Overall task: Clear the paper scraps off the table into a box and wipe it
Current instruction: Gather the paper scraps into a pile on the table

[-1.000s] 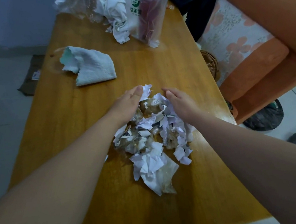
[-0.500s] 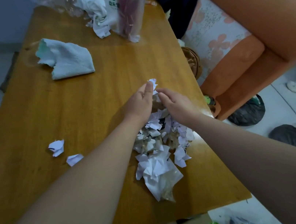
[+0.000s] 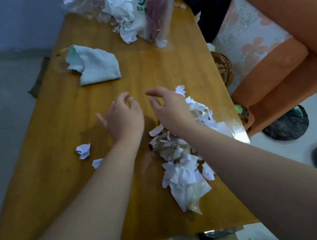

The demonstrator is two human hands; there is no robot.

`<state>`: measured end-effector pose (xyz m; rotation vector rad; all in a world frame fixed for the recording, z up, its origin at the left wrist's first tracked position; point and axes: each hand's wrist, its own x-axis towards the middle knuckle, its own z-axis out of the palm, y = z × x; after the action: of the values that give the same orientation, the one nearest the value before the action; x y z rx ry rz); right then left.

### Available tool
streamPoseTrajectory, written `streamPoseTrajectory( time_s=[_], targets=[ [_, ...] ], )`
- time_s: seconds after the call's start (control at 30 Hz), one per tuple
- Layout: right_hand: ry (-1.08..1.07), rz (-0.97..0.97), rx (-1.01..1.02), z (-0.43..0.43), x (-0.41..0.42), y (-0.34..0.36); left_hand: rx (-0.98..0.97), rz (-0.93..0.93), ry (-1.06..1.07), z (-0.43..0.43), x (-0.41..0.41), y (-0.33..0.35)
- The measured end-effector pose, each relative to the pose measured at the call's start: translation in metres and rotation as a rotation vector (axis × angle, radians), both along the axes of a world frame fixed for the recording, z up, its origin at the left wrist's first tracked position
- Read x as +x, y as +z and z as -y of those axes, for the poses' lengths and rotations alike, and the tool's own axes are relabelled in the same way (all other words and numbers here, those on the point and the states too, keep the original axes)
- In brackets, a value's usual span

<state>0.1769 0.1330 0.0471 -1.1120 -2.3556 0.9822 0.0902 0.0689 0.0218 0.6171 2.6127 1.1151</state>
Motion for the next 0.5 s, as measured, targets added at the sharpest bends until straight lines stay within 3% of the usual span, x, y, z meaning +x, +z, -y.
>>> streamPoseTrajectory(
  time_s=[0.23,0.37,0.5],
  targets=[
    [0.270,0.103,-0.010,0.064,-0.063,-0.011,-0.055,-0.008,0.174,0.076,-0.042,-0.021],
    [0.269,0.063,-0.087,0.095,-0.078,-0.018,0.233,0.191,0.179,0.106,-0.055,-0.030],
    [0.191,-0.043,-0.248,0.119,-0.084,-0.029,0.255,0.222,0.110,0.118,-0.037,-0.033]
  ],
)
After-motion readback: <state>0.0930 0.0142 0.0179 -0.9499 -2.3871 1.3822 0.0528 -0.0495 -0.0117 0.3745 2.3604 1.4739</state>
